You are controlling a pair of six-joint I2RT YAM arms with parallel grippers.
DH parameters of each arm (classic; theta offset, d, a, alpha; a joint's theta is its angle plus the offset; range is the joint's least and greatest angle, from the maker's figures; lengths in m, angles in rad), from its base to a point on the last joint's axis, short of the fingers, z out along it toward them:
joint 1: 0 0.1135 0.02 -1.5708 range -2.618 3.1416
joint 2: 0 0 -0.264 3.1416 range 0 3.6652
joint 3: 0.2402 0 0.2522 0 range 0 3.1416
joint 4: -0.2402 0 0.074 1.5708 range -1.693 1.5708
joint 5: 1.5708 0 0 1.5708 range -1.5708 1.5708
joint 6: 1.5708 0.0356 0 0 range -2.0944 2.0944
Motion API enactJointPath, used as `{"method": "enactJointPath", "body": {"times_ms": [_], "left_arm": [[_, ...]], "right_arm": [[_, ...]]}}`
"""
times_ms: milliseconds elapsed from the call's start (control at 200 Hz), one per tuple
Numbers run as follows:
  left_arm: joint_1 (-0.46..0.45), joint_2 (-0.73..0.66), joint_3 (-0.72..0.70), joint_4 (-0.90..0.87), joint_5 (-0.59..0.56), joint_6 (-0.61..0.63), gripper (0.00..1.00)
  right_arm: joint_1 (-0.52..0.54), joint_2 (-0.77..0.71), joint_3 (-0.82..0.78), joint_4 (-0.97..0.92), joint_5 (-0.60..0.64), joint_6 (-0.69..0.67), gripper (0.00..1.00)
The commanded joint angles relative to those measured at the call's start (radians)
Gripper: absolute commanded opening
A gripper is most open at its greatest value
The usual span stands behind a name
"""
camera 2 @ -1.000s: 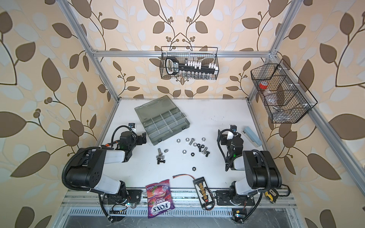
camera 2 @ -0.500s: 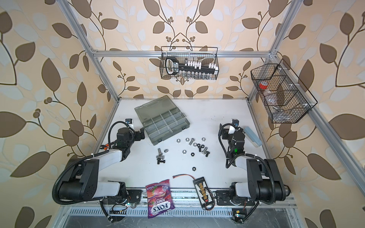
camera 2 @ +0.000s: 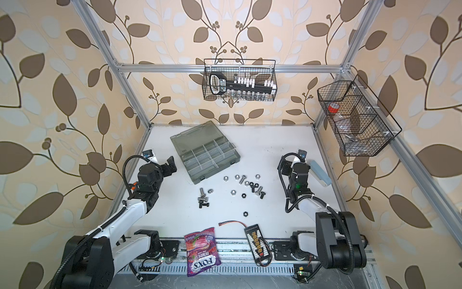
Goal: Sort the screws and nuts into containers
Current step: Pick up the screw at the center of the table.
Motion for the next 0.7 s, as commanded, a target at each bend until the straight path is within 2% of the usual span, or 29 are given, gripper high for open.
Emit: {"method": "enactJointPath", "body": {"times_ms": [0, 170, 330, 445, 565, 695], "left_arm": [[0.009, -0.055, 0.052, -0.076, 0.073, -0.109, 0.99], [-0.055, -0.106, 0.097, -0.236, 0.112, -0.185, 0.99], [-0.219, -0.184, 0.108, -0.360, 0.054, -0.180, 0.99], [-0.309, -0.216, 0.134, -0.491, 0.034, -0.227, 0.99], [-0.376, -0.198, 0.161, -0.627, 0.025, -0.309, 0.99], [-0.473, -0.119, 0.184, -0.681, 0.017, -0.344, 0.99]], "right_arm": [[0.047, -0.042, 0.026, -0.097, 0.100, 0.051, 1.00], [0.099, -0.109, 0.062, -0.212, 0.163, 0.079, 1.00], [0.104, -0.180, 0.092, -0.361, 0.158, 0.138, 1.00], [0.105, -0.225, 0.103, -0.443, 0.154, 0.163, 1.00], [0.105, -0.248, 0.117, -0.502, 0.158, 0.173, 1.00], [0.105, -0.247, 0.142, -0.556, 0.154, 0.178, 1.00]]}}
